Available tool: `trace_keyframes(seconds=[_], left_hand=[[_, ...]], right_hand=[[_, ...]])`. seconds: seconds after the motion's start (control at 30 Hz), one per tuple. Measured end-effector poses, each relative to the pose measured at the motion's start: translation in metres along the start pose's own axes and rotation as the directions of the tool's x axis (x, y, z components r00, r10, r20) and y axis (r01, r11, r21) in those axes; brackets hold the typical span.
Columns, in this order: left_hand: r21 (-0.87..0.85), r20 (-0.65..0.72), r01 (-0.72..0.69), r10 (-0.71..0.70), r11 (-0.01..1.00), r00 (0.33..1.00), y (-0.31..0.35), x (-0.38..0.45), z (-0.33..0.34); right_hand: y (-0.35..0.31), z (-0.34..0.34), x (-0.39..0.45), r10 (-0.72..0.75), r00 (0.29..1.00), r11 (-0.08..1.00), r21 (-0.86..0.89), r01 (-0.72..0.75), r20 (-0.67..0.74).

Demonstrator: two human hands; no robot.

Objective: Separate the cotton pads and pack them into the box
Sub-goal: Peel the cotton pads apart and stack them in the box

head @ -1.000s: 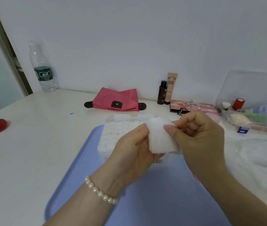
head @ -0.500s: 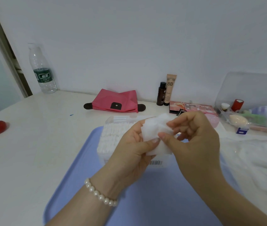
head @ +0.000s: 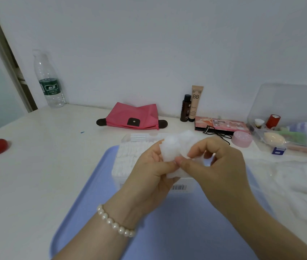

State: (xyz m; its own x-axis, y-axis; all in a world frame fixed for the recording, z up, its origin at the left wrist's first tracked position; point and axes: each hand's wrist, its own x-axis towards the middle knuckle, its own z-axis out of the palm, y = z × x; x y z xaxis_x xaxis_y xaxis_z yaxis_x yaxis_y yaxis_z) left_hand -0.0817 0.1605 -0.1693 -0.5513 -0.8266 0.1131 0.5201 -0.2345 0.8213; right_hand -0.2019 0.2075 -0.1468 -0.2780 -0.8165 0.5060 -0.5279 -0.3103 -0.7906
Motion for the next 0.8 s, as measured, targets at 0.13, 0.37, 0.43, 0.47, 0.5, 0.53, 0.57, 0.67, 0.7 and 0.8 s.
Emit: trace_keyframes(seconds=[0.13,0.37,0.43,0.47,0.5,0.53,0.57,0.67,0.7,0.8], left_hand=[[-0.148,0.059,0.066,-0.058,0.987,0.997,0.006,-0.003,0.000],[-0.245,-0.080,0.128,-0.151,0.961,0.985,0.011,0.001,0.006],[-0.233,-0.112,0.128,-0.157,0.964,0.981,0.009,0.001,0.006],[-0.217,-0.118,0.115,-0.143,0.969,0.983,0.008,0.001,0.006],[-0.197,-0.128,0.100,-0.127,0.975,0.984,0.007,0.001,0.006],[-0.177,-0.132,0.088,-0.112,0.980,0.985,0.006,0.001,0.006],[-0.164,-0.133,0.083,-0.106,0.983,0.985,0.004,0.001,0.005],[-0.129,-0.132,0.084,-0.101,0.988,0.986,0.004,0.001,0.005],[-0.116,-0.123,0.087,-0.101,0.989,0.987,0.004,0.001,0.006],[-0.048,-0.107,0.091,-0.096,0.995,0.990,0.002,0.001,0.005]], right_hand=[[0.008,0.003,-0.003,-0.249,0.967,0.960,-0.148,0.239,-0.049],[0.003,-0.006,0.004,-0.050,0.999,0.975,0.216,0.046,0.012],[0.001,-0.011,0.010,0.079,0.996,0.909,0.406,-0.091,0.045],[0.001,-0.013,0.013,0.143,0.987,0.860,0.484,-0.159,0.069],[0.002,-0.015,0.016,0.206,0.974,0.793,0.567,-0.225,0.098],[0.003,-0.017,0.020,0.258,0.958,0.706,0.652,-0.276,0.126],[0.003,-0.020,0.022,0.301,0.941,0.614,0.724,-0.313,0.152],[0.003,-0.025,0.026,0.319,0.922,0.523,0.771,-0.363,0.218],[0.004,-0.024,0.025,0.307,0.924,0.559,0.743,-0.369,0.228],[0.006,-0.017,0.020,0.312,0.936,0.749,0.563,-0.349,0.165]])
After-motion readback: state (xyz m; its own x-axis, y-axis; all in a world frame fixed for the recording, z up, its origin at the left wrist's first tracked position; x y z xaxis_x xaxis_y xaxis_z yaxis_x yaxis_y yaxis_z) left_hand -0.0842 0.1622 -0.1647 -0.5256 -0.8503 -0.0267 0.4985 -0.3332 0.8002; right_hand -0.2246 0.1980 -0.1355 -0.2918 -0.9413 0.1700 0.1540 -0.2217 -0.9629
